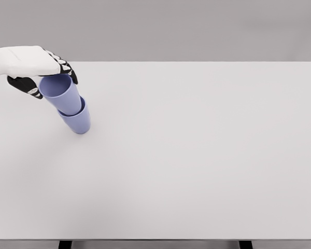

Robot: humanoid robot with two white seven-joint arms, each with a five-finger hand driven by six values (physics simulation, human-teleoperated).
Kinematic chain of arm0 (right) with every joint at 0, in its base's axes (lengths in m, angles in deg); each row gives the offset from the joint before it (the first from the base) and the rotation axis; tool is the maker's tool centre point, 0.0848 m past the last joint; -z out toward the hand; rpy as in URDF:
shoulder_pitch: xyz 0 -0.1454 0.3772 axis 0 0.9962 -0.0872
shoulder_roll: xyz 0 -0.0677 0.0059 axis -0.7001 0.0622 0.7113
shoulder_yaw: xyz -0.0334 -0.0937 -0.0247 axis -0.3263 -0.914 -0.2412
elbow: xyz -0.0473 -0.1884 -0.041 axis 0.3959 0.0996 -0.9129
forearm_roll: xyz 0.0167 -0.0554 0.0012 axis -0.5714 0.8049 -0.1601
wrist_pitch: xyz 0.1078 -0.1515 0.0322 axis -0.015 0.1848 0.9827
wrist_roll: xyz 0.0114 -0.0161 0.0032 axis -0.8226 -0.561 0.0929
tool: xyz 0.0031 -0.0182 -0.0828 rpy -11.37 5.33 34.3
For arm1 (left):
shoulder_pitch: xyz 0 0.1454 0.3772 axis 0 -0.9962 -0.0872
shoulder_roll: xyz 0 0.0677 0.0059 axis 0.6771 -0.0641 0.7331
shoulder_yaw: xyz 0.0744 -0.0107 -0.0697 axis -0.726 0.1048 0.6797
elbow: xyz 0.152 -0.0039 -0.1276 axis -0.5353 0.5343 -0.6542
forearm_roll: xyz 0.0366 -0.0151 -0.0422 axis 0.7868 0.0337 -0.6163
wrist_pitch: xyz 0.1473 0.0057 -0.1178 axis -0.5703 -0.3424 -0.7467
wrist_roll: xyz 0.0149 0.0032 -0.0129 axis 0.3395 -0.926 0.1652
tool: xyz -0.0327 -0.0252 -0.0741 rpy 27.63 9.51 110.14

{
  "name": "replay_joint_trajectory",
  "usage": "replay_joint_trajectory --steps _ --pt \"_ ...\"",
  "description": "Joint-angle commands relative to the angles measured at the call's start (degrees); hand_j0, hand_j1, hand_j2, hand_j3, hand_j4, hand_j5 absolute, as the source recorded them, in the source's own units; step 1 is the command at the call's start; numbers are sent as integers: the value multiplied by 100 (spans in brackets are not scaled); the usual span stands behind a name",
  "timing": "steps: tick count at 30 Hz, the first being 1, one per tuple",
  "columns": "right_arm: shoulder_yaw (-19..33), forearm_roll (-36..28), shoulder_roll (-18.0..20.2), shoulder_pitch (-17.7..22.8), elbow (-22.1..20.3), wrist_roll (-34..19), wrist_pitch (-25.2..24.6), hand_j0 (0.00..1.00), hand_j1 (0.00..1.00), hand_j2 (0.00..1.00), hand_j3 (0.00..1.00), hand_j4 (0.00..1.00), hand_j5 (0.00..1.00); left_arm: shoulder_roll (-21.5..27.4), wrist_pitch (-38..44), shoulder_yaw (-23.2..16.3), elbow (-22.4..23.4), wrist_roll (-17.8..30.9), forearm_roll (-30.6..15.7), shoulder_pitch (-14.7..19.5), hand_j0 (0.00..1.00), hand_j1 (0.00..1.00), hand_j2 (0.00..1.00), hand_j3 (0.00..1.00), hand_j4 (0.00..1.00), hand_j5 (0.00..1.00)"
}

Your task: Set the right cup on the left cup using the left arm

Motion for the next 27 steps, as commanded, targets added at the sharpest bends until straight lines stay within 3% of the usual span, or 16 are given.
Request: replay_joint_trajectory --steps 1,13,18,27 --pt "0 0 0 0 0 -2 2 100 100 100 100 100 100 -8 6 8 3 0 -5 0 70 70 70 70 70 70" --pt "0 0 0 0 0 -2 2 100 100 100 100 100 100 -79 -3 8 47 0 31 -35 73 73 73 73 73 73" --pt "0 0 0 0 0 -2 2 100 100 100 100 100 100 -70 -29 8 47 0 31 -44 85 85 85 85 85 85" --pt "0 0 0 0 0 -2 2 100 100 100 100 100 100 -79 -56 8 47 0 31 -44 90 90 90 90 90 90"
